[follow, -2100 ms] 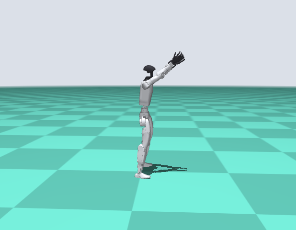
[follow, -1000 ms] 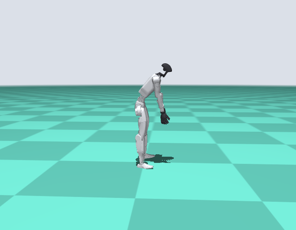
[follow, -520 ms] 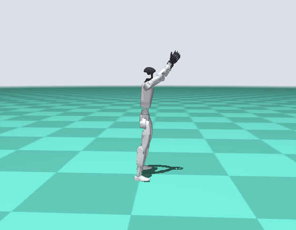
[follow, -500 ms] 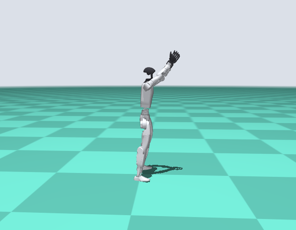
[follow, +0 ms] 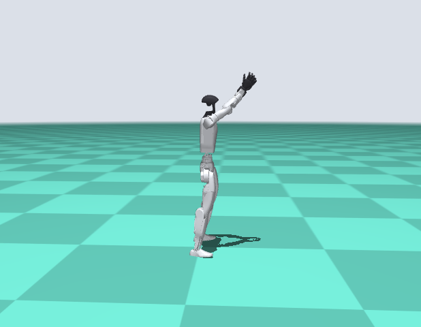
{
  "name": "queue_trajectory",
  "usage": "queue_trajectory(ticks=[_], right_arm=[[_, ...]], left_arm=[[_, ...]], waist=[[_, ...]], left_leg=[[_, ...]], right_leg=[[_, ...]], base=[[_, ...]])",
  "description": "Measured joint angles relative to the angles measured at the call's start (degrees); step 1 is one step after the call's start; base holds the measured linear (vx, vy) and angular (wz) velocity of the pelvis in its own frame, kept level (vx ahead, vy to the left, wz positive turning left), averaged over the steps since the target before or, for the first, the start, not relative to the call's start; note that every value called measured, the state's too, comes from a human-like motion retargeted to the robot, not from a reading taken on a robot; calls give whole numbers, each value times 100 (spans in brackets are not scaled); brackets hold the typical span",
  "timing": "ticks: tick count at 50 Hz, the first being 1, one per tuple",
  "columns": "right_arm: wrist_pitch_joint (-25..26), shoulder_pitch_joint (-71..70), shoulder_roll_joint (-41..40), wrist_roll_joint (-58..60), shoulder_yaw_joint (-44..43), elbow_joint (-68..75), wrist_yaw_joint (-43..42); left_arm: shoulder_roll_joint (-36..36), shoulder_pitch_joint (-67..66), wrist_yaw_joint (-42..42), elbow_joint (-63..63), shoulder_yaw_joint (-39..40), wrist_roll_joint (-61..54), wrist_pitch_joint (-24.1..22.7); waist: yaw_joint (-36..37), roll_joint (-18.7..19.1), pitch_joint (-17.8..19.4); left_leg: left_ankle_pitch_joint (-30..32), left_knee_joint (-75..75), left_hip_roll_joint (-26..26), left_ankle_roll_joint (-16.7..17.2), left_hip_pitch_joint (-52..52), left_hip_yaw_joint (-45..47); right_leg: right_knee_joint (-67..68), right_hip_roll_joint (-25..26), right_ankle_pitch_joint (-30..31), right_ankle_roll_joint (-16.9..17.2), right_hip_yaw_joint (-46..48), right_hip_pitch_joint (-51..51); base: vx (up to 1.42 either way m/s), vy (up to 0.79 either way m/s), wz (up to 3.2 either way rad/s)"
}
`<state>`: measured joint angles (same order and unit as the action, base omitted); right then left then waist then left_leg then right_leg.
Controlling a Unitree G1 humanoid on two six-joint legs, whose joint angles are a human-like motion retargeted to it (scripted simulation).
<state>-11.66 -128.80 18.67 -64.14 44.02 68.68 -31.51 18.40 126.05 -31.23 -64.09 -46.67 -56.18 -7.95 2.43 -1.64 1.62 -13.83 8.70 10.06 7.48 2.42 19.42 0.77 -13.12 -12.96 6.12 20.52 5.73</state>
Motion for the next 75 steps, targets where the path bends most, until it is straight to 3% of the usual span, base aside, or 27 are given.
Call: queue_trajectory(ticks=[10,14,20,24,31,35,41,43,45,47,48,50,55,60,64,67,71,75], right_arm=[[91,1446,-693,327,-767,24,-90],[178,2381,-1020,518,-1052,82,-174],[278,3772,-1781,971,-1677,367,-255],[450,4917,-2249,1160,-1820,755,-302],[672,7026,-2897,1195,-1996,1198,-459],[857,8162,-3231,1519,-2221,1096,-360],[655,9317,-3281,1354,-1789,1151,-282],[1240,9455,-3216,2363,-1372,1351,-1029],[686,9729,-3235,1484,-1713,947,-150],[577,9802,-3140,1308,-1752,745,-168],[532,9634,-3132,1160,-1582,796,-203],[544,9417,-3146,1205,-1848,832,-186],[524,8197,-2889,1102,-2262,945,-381],[611,5939,-2269,786,-2350,914,-635],[466,3952,-1640,455,-2041,629,-805],[431,2763,-1047,506,-1772,396,-768],[242,1166,-420,491,-1194,201,-868],[95,-161,74,355,-594,90,-967]], left_arm=[[-250,-1491,152,-204,754,430,97],[-576,-2371,345,-482,1136,385,130],[-978,-3679,638,-1118,1522,567,166],[-1483,-4779,532,-1539,1855,658,246],[-2297,-6764,210,-1869,2370,608,309],[-2533,-7817,-15,-1835,2941,827,16],[-2859,-8750,229,-1934,2819,394,-377],[-2928,-8993,-335,-1688,2940,302,-490],[-3023,-9098,344,-1756,2861,403,-671],[-3058,-9038,448,-1568,2992,-269,-794],[-3010,-8950,334,-1718,2647,74,-659],[-2968,-8740,101,-1805,2737,470,-661],[-2820,-7584,55,-2021,2581,285,-320],[-2342,-5504,-51,-1910,2157,-48,-80],[-1683,-3568,-96,-1660,1403,-274,73],[-1326,-2289,-117,-1490,1140,-284,-45],[-897,-601,-156,-1385,634,-234,-84],[-662,793,-176,-1381,-25,-309,-96]], waist=[[-147,-116,737],[-201,-193,1300],[-379,-416,2515],[-454,-432,2815],[-529,-504,2817],[-609,-697,2817],[-394,-704,2817],[-447,-723,2817],[-336,-633,2817],[-224,-593,2817],[-358,-608,2817],[-446,-615,2817],[-424,-540,2817],[-376,-472,2774],[-362,-406,2242],[-310,-212,1469],[-214,-26,747],[-81,3,346]], left_leg=[[186,31,46,-119,-284,17],[318,17,33,-195,-531,-54],[573,-204,-16,-228,-860,-138],[897,-591,-64,-188,-1511,-128],[1472,-1218,-141,-162,-2747,9],[1645,-1367,-176,-257,-3370,73],[1752,-1370,-174,-158,-3910,88],[1750,-1370,-196,-187,-4078,83],[1752,-1370,-196,-118,-3891,45],[1735,-1370,-194,-124,-3828,13],[1719,-1370,-199,-139,-3737,24],[1673,-1370,-211,-161,-3454,9],[1437,-1227,-203,-165,-2410,34],[1028,-834,-185,-137,-1333,146],[764,-484,-142,-100,-915,221],[595,-218,-110,-50,-903,203],[430,57,-36,6,-913,151],[314,178,-2,17,-828,117]], right_leg=[[79,43,109,-40,-153,-364],[96,41,214,-58,-138,-594],[36,44,373,-101,-79,-944],[-130,77,583,-145,-48,-1685],[-567,161,1053,-198,-141,-3089],[-577,159,1211,-195,-257,-3840],[-577,173,1413,-173,-372,-4427],[-577,151,1466,-161,-373,-4601],[-577,158,1455,-192,-357,-4395],[-577,161,1453,-181,-311,-4311],[-577,157,1447,-200,-310,-4221],[-577,147,1403,-192,-258,-3921],[-577,132,1233,-132,-148,-2793],[-489,63,985,-9,-113,-1613],[-279,-2,772,47,-145,-1158],[-140,-47,633,126,-92,-1062],[27,-56,487,111,-28,-970],[138,-67,358,71,42,-831]], base=[[-15,-4,-7],[-23,-3,11],[-26,-3,15],[-24,0,11],[-17,1,-8],[-9,1,-11],[0,0,-1],[7,1,8],[6,-1,9],[12,-1,7],[14,1,3],[14,1,1],[17,1,-7],[21,4,-18],[22,4,-13],[26,5,7],[25,4,13],[23,2,12]])
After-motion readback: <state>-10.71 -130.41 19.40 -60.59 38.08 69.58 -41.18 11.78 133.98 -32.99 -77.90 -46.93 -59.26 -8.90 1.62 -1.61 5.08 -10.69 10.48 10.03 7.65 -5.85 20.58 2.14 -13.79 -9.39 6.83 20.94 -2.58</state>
